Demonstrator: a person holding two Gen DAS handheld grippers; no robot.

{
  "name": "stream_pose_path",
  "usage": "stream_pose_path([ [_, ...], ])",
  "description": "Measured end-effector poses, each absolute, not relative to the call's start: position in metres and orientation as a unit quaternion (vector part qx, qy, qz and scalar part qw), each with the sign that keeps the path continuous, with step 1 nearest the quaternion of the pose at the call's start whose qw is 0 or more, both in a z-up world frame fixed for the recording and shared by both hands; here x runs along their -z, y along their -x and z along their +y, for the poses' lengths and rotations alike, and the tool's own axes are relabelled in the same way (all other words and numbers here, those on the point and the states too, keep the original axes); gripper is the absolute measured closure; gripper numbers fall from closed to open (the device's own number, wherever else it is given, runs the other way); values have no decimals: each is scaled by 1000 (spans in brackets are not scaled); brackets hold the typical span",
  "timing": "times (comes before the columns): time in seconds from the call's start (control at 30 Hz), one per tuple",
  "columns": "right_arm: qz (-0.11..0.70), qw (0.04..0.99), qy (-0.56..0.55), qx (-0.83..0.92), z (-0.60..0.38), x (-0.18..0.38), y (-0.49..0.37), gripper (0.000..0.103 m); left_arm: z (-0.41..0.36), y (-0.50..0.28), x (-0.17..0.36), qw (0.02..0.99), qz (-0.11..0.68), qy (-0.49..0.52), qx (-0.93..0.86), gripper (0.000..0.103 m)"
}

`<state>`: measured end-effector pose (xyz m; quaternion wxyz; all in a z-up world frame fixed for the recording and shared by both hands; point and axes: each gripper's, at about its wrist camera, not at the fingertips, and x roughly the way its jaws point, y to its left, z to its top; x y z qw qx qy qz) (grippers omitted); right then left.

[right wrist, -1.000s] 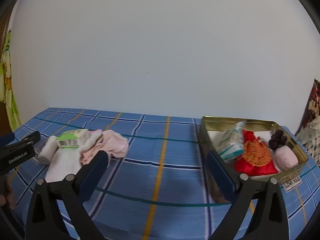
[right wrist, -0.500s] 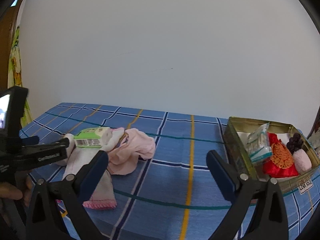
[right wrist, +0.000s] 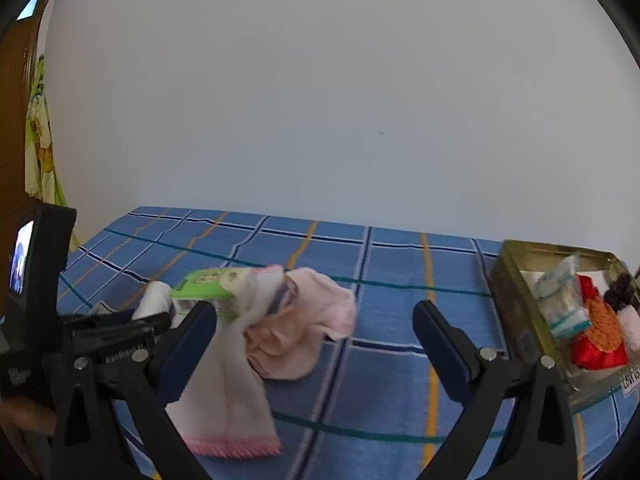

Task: Organize soft objects
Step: 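Grasp the white rolled cloth with the left tool while the right tool grasps the green tissue pack, then lift the white roll and green tissue pack and carry them toward the tin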

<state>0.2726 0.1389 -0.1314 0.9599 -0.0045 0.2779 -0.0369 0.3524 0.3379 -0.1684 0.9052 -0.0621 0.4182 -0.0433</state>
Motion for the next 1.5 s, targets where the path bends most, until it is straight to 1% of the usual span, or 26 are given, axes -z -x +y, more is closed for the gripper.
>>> stream_pose_path([
  [0.17,293,956,-2,20,151,138,-293,3,356,-345,164,910,405,88,30,68],
  [0.37,303,953,1,-5,171,143,-317,4,379,-334,148,932,349,84,-58,68],
  [0.57,338,941,14,-17,193,156,-348,4,407,-326,138,934,318,118,-113,68],
  [0.63,357,934,23,-16,200,165,-359,10,409,-326,138,933,317,119,-118,68],
  [0.77,396,917,53,-16,210,181,-372,17,406,-326,138,934,320,117,-112,68],
  [0.8,403,913,56,-16,211,183,-374,25,406,-327,139,934,319,115,-111,68],
  [0.83,406,912,55,-15,210,184,-373,30,405,-327,138,935,318,113,-110,68],
  [0.93,410,911,44,-19,204,186,-372,32,405,-327,138,936,317,110,-109,68],
  [1.07,390,920,34,-18,197,180,-363,33,404,-327,139,937,314,109,-103,68],
  [1.3,286,957,52,-16,189,148,-320,33,388,-317,130,956,268,87,-80,68],
  [1.5,241,968,68,9,179,140,-297,33,369,-308,124,968,235,56,-61,68],
])
